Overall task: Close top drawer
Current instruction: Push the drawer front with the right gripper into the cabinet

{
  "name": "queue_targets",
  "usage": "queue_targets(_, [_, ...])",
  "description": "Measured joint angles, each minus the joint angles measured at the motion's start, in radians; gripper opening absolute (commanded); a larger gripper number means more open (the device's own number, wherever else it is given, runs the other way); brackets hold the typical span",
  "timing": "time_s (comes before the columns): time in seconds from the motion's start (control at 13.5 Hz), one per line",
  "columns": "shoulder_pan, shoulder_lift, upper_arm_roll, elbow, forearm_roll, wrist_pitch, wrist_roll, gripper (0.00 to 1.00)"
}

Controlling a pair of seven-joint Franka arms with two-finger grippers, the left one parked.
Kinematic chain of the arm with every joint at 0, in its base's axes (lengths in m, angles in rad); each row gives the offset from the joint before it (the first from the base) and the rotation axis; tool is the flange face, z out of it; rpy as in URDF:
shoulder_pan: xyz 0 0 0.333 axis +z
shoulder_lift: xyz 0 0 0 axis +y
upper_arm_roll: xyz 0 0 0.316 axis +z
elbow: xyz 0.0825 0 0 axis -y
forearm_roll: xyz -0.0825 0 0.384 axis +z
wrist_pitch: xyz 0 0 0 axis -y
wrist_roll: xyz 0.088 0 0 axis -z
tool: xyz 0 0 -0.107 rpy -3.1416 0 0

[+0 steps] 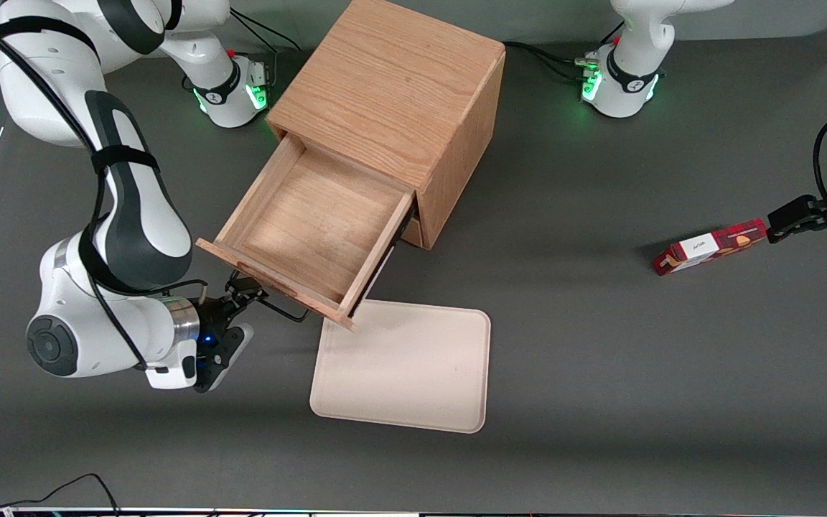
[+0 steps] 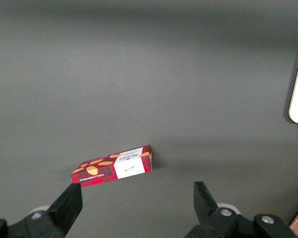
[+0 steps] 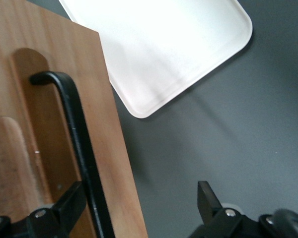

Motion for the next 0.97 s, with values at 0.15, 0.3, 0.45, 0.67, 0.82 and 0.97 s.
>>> queue_targets(0.15, [0.0, 0.006, 0.001, -0.003, -0.007, 0.0, 0.0, 1.0])
queue_targets(0.3, [0.0, 0.01, 0.007, -0.009, -0.019, 0.0, 0.0, 1.0])
queue_targets(0.45, [0.0, 0.014, 0.014, -0.013, -0.036, 0.001, 0.0, 1.0])
queue_targets(0.67, [0.001, 0.015, 0.025, -0.015, -0.05, 0.004, 0.0, 1.0])
queue_targets(0.82, [0.001, 0.015, 0.03, -0.023, -0.052, 0.008, 0.0, 1.0])
queue_targets(0.97, [0.001, 0.015, 0.036, -0.033, -0.053, 0.013, 0.0, 1.0])
